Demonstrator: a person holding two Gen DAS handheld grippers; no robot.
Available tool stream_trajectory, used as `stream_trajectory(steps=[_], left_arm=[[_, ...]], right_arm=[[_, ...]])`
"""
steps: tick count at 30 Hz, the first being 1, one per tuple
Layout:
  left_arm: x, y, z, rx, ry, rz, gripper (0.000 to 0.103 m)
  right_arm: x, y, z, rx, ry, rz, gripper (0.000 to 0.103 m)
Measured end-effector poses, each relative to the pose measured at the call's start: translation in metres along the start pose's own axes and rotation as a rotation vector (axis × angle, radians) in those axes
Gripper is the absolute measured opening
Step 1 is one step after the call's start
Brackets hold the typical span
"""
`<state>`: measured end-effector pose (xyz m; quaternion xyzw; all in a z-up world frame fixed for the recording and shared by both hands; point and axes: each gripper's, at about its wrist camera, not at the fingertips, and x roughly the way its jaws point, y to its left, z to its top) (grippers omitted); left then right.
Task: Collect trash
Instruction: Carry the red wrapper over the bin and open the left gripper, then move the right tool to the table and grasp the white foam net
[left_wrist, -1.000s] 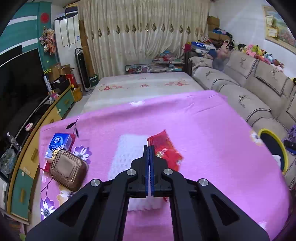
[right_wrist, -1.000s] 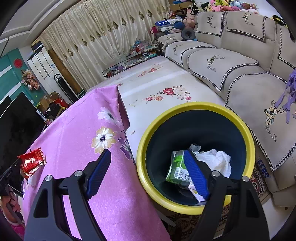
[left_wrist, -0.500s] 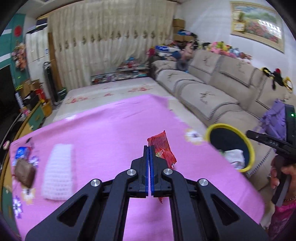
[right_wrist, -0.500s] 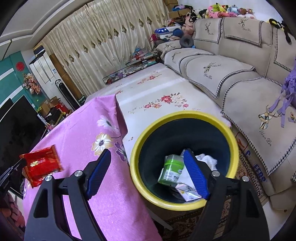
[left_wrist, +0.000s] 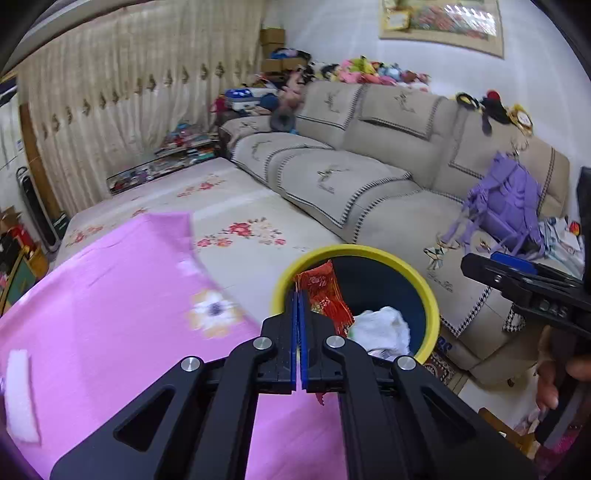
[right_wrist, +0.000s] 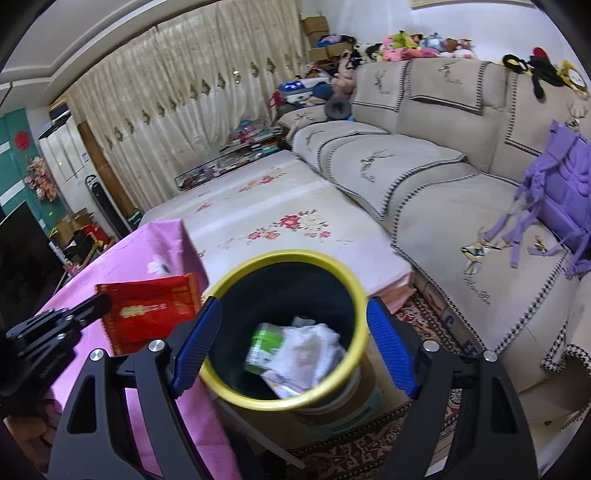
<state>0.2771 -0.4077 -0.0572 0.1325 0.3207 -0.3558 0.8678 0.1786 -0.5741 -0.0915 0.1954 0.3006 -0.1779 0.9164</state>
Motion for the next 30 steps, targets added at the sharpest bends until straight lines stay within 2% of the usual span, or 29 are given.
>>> stream_trajectory(steps=[5,11,13,15,16,19,21,25,30], left_arm=[[0.040,-0.037,0.013,0.028,0.037,-0.020,0.002],[0.081,-0.060,0.018,0.043,0.076,-0.020,0.004],[0.090,-0.061,0.019,0.038,0.085,-0.017,0.013],[0.097,-0.060,0.020,0.026,0.093,-0.010,0.045],[0.096,-0.057,0.019,0.021,0.089,-0.006,0.050],[0.088,-0.048,0.015,0.019,0.081,0.002,0.055],[0.077,-0.038,0.012,0.009,0.068,0.011,0.064],[0.038,0.000,-0.005,-0.030,0.044,0.034,0.074],[-0.022,0.062,-0.038,-0.105,-0.002,0.118,0.082]], right_arm=[[-0.003,-0.026,-0.002,0.027,0.003,-0.022,0.076],[-0.002,-0.038,-0.003,0.038,0.005,-0.034,0.076],[-0.002,-0.038,-0.003,0.037,0.005,-0.039,0.076],[-0.001,-0.037,-0.002,0.037,0.006,-0.041,0.076],[-0.001,-0.037,-0.002,0.038,0.006,-0.042,0.076],[0.000,-0.036,-0.003,0.035,0.010,-0.046,0.076],[0.001,-0.033,-0.004,0.028,0.013,-0.049,0.076],[0.004,-0.025,-0.008,0.015,0.022,-0.049,0.076],[0.012,0.002,-0.012,-0.031,0.047,-0.019,0.076]])
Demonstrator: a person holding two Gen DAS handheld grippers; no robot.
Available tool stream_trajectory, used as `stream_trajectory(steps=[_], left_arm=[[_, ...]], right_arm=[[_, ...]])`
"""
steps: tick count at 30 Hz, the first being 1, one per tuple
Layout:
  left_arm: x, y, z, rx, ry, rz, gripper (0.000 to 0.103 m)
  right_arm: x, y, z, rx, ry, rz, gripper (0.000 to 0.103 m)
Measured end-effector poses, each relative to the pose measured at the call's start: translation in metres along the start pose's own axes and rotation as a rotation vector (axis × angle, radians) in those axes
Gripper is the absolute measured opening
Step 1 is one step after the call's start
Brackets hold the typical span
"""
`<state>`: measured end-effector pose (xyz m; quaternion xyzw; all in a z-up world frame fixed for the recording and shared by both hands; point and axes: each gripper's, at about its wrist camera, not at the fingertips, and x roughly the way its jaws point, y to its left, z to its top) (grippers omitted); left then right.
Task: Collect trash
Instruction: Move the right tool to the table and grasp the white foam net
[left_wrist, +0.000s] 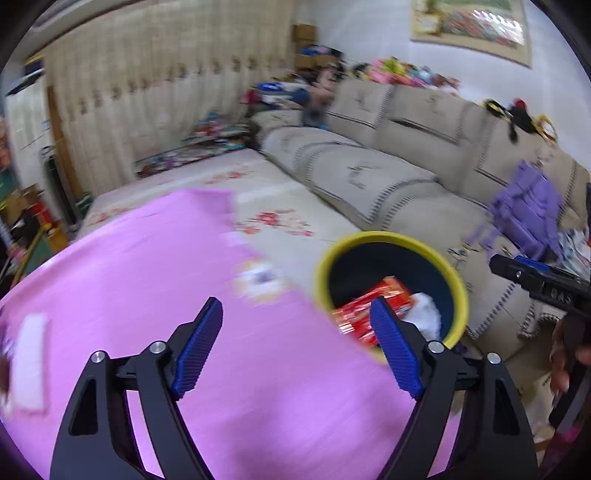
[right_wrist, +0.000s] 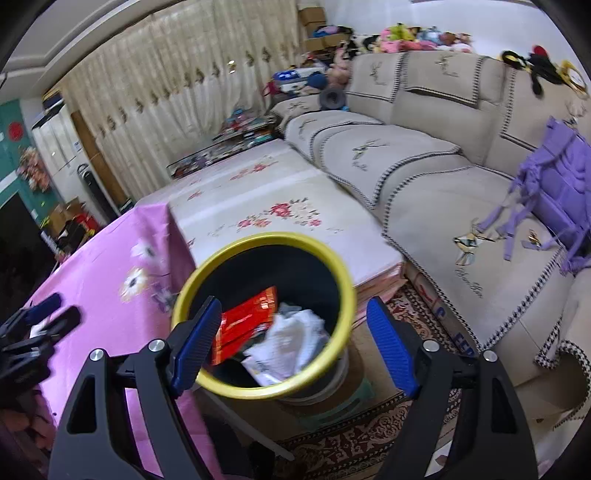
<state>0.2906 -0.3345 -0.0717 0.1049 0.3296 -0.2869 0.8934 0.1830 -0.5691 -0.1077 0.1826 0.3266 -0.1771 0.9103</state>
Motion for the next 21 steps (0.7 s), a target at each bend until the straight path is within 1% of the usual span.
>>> stream_trajectory(steps=[4,6,8,9,13,14,15,16,17,19,21], left_arm=[[-0.047,0.069,-0.031,-0.079,-0.038,0.110,0.085],[-0.065,0.098,-0.047,-0.114,-0.055,0.161,0.085],[-0.087,0.135,-0.067,-0.157,-0.073,0.243,0.086],[-0.093,0.148,-0.074,-0.172,-0.077,0.263,0.087],[-0.125,0.217,-0.116,-0.274,-0.081,0.390,0.088],[-0.132,0.234,-0.127,-0.298,-0.078,0.420,0.088],[-0.138,0.246,-0.136,-0.316,-0.077,0.434,0.088],[-0.145,0.261,-0.147,-0.342,-0.080,0.450,0.088],[-0.151,0.276,-0.158,-0.365,-0.083,0.465,0.088],[-0.157,0.293,-0.173,-0.389,-0.084,0.485,0.088],[-0.159,0.307,-0.183,-0.401,-0.081,0.502,0.088]], right_arm=[[0.006,0.035,0.000,-0.056,0.015,0.039,0.076],[0.008,0.059,0.000,-0.097,0.024,0.066,0.076],[0.011,0.085,0.000,-0.135,0.036,0.099,0.076],[0.012,0.097,-0.001,-0.152,0.040,0.114,0.076],[0.017,0.156,-0.002,-0.234,0.057,0.180,0.076],[0.019,0.178,-0.003,-0.263,0.060,0.203,0.076],[0.020,0.199,-0.005,-0.291,0.065,0.229,0.076],[0.021,0.212,-0.006,-0.306,0.070,0.246,0.076],[0.025,0.238,-0.008,-0.333,0.083,0.285,0.076],[0.029,0.271,-0.014,-0.362,0.102,0.335,0.076],[0.034,0.315,-0.019,-0.391,0.126,0.392,0.076]])
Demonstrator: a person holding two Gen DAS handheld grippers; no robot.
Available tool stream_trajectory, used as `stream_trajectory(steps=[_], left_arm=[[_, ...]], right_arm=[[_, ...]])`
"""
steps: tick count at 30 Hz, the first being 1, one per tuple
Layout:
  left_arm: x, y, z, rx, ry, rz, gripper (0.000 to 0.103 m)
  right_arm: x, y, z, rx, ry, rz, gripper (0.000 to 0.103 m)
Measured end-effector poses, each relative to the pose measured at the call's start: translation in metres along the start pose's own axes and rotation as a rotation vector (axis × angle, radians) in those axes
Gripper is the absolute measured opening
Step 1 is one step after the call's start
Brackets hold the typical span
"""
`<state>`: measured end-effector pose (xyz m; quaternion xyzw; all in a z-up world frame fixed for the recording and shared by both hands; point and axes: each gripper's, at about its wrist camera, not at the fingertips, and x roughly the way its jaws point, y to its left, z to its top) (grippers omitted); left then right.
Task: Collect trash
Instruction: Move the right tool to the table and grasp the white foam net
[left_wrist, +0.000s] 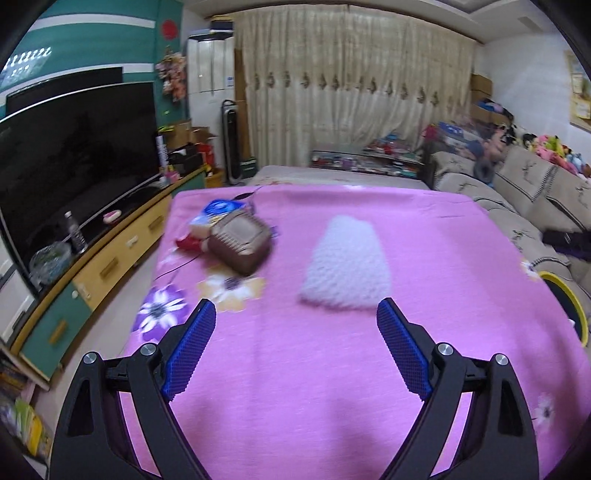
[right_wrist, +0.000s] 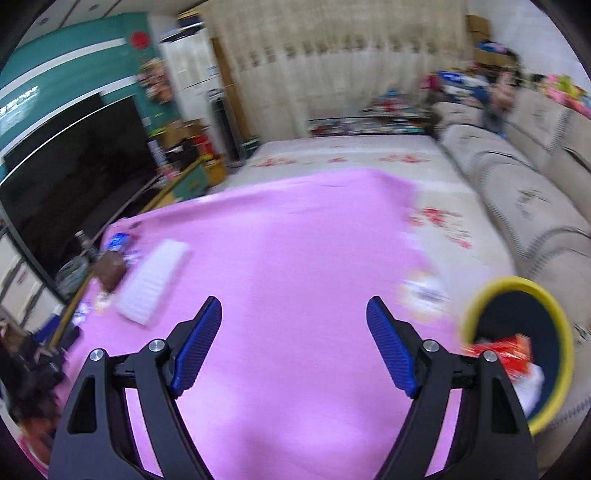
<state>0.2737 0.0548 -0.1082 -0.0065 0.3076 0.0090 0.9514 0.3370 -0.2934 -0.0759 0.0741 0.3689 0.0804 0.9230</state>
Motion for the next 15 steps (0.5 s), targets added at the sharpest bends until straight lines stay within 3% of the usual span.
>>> stream_trajectory(steps=[4,8,12,15], left_arm=[[0.008,0.010,-0.005,-0.015,0.021,-0.004,0.088],[0.012,0.017,-0.007,-0.024,0.021,-0.033,0.088],[0.010,0.013,-0.006,-0.043,0.014,-0.045,0.088],[0.008,0.009,-0.006,-0.057,0.016,-0.060,0.089]], right_arm=[[0.049,0.069,0.025,-0.047,0.076,0.123,0.076],[0.100,0.117,0.037,-0.069,0.169,0.169,0.076],[0.146,0.146,0.042,-0.071,0.264,0.173,0.076],[0.173,0.160,0.043,-0.070,0.304,0.125,0.076]])
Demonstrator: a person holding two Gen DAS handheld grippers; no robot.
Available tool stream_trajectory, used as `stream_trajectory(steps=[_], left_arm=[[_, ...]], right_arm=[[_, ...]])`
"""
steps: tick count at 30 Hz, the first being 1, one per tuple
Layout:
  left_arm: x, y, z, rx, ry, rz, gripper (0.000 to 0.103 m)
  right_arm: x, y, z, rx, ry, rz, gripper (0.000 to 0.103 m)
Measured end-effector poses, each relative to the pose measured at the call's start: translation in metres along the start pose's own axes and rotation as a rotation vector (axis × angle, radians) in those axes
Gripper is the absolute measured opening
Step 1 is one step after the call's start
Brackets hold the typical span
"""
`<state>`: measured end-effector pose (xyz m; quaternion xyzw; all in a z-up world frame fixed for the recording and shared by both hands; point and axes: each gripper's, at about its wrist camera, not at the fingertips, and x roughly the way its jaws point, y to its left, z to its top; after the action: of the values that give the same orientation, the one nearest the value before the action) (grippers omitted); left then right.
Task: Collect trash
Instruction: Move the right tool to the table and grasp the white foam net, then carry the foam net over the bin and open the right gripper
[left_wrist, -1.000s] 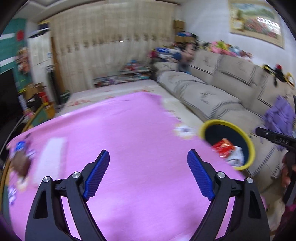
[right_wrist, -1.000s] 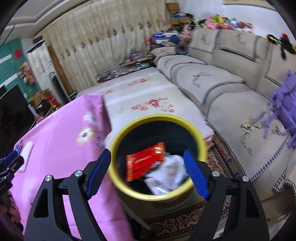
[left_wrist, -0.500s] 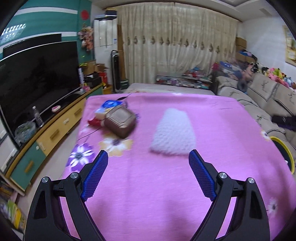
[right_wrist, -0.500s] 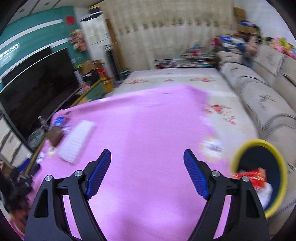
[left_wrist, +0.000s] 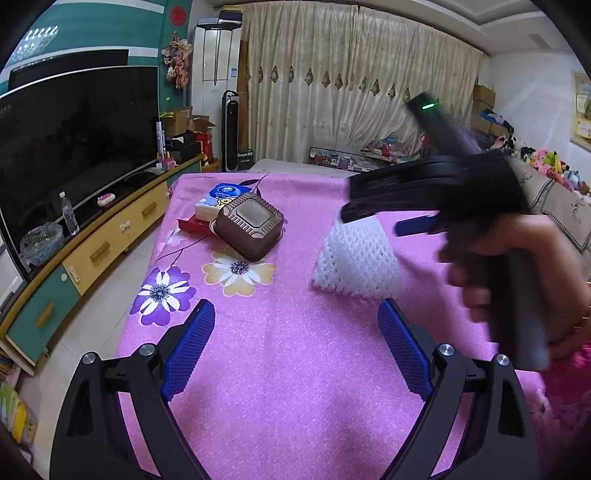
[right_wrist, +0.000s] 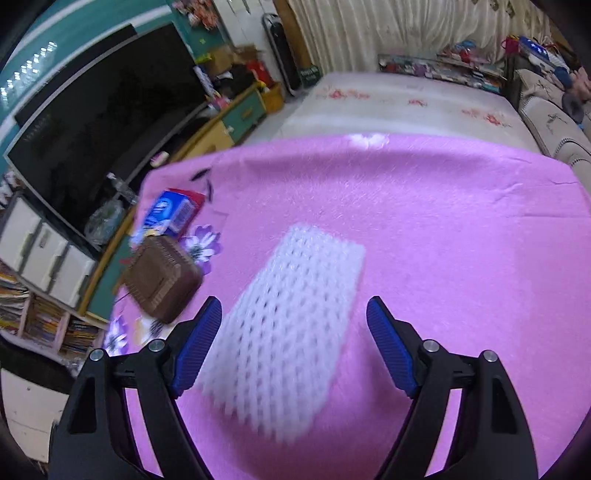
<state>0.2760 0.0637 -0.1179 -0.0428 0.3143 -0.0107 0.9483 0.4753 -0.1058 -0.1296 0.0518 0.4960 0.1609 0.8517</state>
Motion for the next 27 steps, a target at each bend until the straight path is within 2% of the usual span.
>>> stream_trajectory(steps=[4,8,11,14,15,18,23,27], left_arm=[[-0.005,-0.006,0.001,0.005,-0.006,-0.007,0.089],[-0.009,-0.010,-0.001,0.011,-0.013,-0.008,0.089],[-0.010,-0.011,-0.001,0.009,-0.013,-0.012,0.089],[-0.010,-0.012,-0.001,0.007,-0.013,-0.012,0.089],[-0.010,-0.012,-0.002,0.008,-0.013,-0.012,0.089],[-0.010,-0.011,-0.002,0.007,-0.014,-0.012,0.089],[-0.013,-0.014,-0.003,0.014,-0.019,-0.015,0.089],[-0.014,-0.017,-0.003,0.023,-0.022,-0.016,0.089]], right_arm=[[0.021,0.010,0.002,-0.008,0.041,-0.047,0.076],[0.028,0.017,-0.001,-0.042,0.027,-0.098,0.075],[0.024,0.020,-0.007,-0.054,0.016,-0.110,0.059],[0.018,0.019,-0.011,-0.074,0.003,-0.089,0.030],[0.011,0.018,-0.012,-0.086,-0.013,-0.096,0.014],[-0.006,0.008,-0.018,-0.065,-0.027,-0.050,0.012],[-0.060,-0.025,-0.037,-0.029,-0.115,-0.003,0.012],[-0.104,-0.065,-0.056,0.018,-0.193,-0.016,0.012]])
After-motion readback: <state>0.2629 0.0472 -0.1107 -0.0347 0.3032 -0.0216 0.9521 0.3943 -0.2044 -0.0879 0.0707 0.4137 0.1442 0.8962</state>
